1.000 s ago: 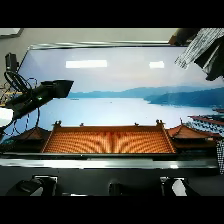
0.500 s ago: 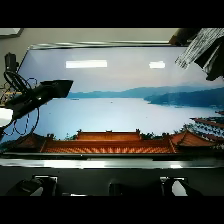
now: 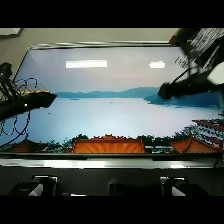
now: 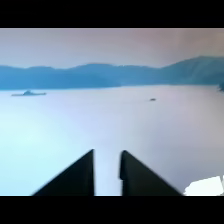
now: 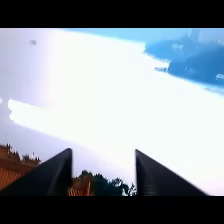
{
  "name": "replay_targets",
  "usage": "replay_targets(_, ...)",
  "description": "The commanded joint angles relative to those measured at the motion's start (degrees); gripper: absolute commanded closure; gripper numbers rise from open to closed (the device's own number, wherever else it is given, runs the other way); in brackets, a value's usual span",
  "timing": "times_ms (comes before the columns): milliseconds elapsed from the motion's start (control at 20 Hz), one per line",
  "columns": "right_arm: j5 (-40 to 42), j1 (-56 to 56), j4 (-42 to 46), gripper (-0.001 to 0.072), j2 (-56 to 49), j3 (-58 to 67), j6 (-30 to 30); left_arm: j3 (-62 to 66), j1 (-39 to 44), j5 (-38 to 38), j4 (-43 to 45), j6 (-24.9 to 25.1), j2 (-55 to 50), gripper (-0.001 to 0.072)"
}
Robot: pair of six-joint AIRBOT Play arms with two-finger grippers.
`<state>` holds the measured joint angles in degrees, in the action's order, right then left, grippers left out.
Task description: Fold the clothes and pants, and hang the long-sleeved shirts on hangers.
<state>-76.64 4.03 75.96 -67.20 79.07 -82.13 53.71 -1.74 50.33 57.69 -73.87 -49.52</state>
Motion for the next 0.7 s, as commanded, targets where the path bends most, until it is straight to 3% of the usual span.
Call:
replay_targets(0, 3.4, 7.7, 5.7, 0.0682, 2.0, -12.1, -3.4, 0.0, -4.4, 10.4, 8.0, 2.0, 0.1, 0.0689)
replay_targets(200, 4.4, 8.8, 5.8, 0.0687, 2.0, -13.5, -3.4, 0.0, -4.3, 10.6, 14.3, 2.0, 0.1, 0.0686)
replay_targets(650, 4.4, 8.8, 5.9, 0.0687, 2.0, -13.5, -3.4, 0.0, -4.3, 10.1, 14.6, 2.0, 0.0, 0.0686)
